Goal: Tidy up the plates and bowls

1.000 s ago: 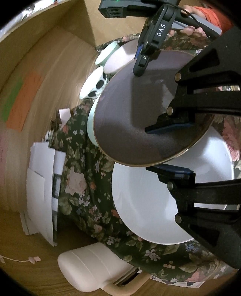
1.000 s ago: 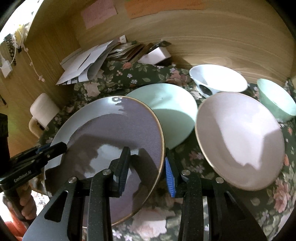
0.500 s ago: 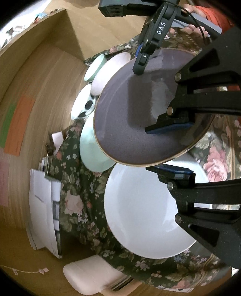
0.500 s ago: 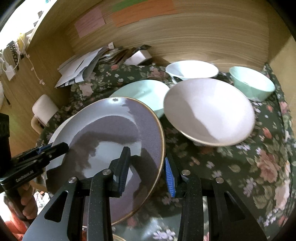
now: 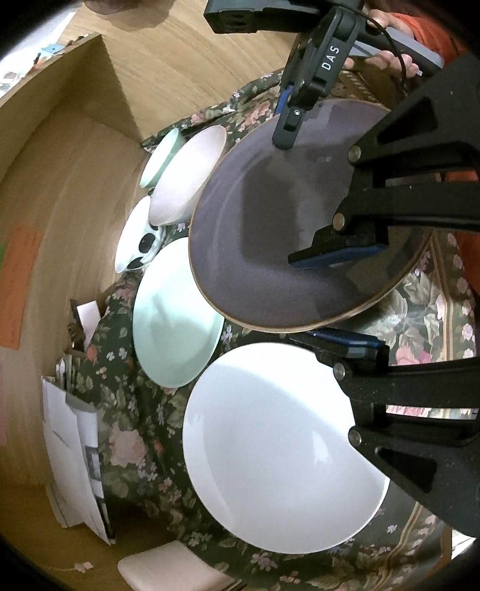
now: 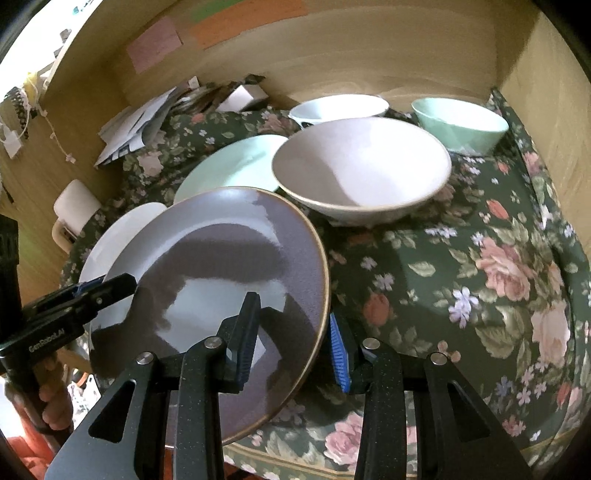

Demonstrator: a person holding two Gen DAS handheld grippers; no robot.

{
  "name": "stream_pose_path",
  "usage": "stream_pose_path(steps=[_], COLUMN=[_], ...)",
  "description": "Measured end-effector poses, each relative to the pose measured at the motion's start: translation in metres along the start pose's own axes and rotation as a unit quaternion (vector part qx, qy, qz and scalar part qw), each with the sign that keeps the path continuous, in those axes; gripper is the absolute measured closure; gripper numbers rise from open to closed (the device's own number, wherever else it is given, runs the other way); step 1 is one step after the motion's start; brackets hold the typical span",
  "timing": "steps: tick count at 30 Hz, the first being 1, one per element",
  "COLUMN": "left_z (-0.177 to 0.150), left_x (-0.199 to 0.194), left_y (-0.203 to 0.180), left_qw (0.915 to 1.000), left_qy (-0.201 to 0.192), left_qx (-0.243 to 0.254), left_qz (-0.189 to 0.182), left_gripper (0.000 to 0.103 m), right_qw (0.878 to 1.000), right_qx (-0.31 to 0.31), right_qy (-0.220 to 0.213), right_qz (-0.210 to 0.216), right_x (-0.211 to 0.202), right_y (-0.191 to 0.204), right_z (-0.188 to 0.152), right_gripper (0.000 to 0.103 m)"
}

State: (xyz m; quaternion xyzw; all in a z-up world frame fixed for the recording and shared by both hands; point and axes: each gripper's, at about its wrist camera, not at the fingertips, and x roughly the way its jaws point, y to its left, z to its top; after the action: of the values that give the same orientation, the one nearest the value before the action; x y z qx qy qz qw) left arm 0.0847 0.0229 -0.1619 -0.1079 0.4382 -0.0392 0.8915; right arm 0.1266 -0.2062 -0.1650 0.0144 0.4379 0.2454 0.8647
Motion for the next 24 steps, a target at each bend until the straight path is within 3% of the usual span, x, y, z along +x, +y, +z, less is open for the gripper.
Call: stream_pose_path(steps=[13,24], left_z=[-0.006,0.000], left_x=[0.035,0.046], left_y=[-0.004,0.000], left_qw=[0.9990,0.9984], left_qy=[0.045,0.056], left_qx=[0.000,-0.001], left_qz=[0.001,-0.002], left_gripper=[0.072,0.071], right_qw=[0.999,0.999], right_qx=[0.025,0.020], right_qy=[0.023,0.030], right_qz=[-0.003,-0.007], right_x=[0.017,0.024], right_y=[-0.016,-0.018], right_z=[-0.002,0.004], right_gripper=[0.071,0.070])
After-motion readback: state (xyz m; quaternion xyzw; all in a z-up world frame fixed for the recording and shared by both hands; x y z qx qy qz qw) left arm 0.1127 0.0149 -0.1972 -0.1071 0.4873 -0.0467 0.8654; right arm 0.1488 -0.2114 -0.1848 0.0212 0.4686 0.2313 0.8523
